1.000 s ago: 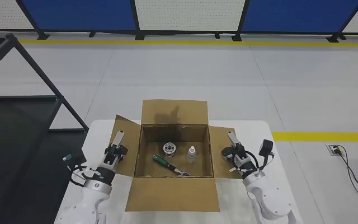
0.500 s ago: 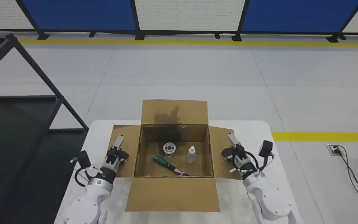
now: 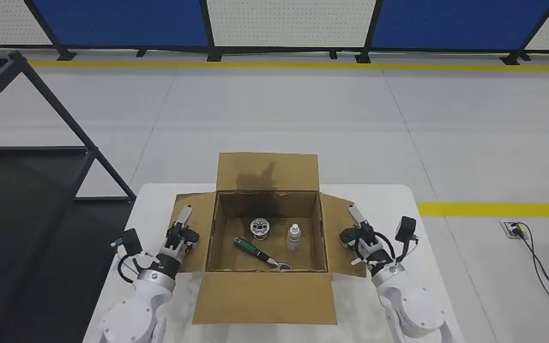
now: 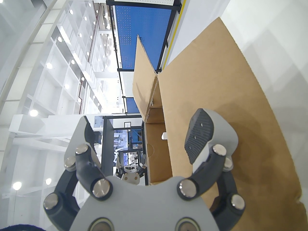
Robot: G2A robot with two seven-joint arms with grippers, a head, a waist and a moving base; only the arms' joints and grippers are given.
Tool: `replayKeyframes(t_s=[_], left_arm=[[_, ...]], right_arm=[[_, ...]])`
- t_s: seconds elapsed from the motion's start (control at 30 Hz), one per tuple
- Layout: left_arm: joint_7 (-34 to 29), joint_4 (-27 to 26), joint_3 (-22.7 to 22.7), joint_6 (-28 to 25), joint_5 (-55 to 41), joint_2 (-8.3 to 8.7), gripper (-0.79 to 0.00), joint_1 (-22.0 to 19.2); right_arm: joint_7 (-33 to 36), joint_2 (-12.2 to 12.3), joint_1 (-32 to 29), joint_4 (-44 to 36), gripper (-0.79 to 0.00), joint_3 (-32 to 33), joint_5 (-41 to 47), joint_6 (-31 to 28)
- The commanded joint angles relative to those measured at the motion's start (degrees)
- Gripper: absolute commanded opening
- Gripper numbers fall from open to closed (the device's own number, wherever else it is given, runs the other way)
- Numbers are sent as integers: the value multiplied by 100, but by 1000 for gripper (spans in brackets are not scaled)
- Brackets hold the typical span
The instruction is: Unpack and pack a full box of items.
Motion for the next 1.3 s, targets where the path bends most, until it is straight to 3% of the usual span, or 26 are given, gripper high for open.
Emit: replayKeyframes(t_s=[0.0,0.37,0.63,0.7,1.07,1.27], left_arm=[[34,-95,-14,-39,36,-2,0,23],[-94,-713,-84,-504,-38,-13,0,112],[-555,-792,-224,-1228,-741,-23,0,43],[-555,-792,-224,-1228,-741,-23,0,43],[-598,-810,-197,-1220,-846,-28,0,57],[-964,-861,-311,-1201,-1540,-31,0,27]], right_arm=[[-17,4,-45,-104,0,-4,-17,-89],[329,31,-204,-952,0,-442,-619,-407],[858,16,246,-951,0,-1154,-1374,27],[937,12,363,-923,0,-1246,-1522,260],[996,14,350,-944,0,-1308,-1576,197],[797,22,499,-1135,0,-2001,-3607,767]])
